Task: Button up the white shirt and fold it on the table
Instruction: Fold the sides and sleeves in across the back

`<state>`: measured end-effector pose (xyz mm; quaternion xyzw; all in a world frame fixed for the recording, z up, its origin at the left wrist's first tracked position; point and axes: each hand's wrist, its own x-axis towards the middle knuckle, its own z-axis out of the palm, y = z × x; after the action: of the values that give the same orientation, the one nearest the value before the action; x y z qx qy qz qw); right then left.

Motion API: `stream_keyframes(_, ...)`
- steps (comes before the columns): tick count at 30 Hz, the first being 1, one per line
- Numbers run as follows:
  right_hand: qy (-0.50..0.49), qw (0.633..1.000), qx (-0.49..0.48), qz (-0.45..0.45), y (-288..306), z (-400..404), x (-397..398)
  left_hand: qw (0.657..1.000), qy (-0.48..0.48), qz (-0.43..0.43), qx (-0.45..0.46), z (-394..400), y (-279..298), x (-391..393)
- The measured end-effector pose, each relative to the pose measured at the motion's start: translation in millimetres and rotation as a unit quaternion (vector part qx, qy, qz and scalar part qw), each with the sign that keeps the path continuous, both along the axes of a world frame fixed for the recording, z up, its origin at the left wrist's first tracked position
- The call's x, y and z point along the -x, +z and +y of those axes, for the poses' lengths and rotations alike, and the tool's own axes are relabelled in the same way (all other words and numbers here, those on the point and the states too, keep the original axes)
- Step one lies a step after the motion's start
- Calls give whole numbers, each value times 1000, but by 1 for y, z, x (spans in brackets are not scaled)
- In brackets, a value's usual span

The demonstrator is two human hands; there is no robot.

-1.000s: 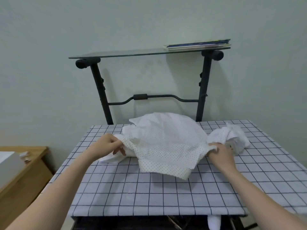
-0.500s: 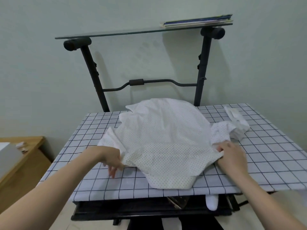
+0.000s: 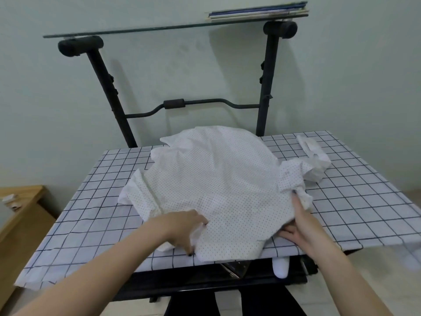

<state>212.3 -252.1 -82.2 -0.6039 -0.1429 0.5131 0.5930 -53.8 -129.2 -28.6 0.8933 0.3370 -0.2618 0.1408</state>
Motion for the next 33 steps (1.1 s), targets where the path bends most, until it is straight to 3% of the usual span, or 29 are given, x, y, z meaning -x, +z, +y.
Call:
stream_keyframes(3, -34, 998, -38, -28, 10, 2, 4, 997, -34, -52, -52, -4, -15, -2)
stream_keyframes(7, -81, 991, -15, -109, 22, -3, 0, 991, 29, -110, 74, 12, -8, 10)
stream_keyframes(11, 102, 960, 113, -234, 32, -23, -1, 968, 49, -30, 246, 17, 15, 12)
stream_keyframes(13, 180, 931, 162, -272, 37, -31, -2, 958, 54, -76, 271, 20, 22, 3)
stream_keyframes(17, 86, 875, 199, -432, 37, -25, -29, 963, 36, -210, 164, 21, 19, -30)
stream_keyframes(19, 4, 888, 176, -424, 35, -18, -44, 962, 28, -234, 139, 17, 12, -54)
stream_keyframes(22, -15, 924, 120, -364, 29, -2, -55, 954, -1, -270, 127, 6, 0, -90)
stream_keyframes(25, 4, 925, 115, -361, 20, 11, -57, 956, -38, -266, 117, -7, -12, -119)
stream_keyframes(28, -60, 926, 124, -352, 16, 1, -64, 965, -67, -229, 111, -13, -23, -134)
stream_keyframes(33, -62, 893, 133, -424, 17, -14, -68, 971, -168, -153, 74, -25, -47, -139)
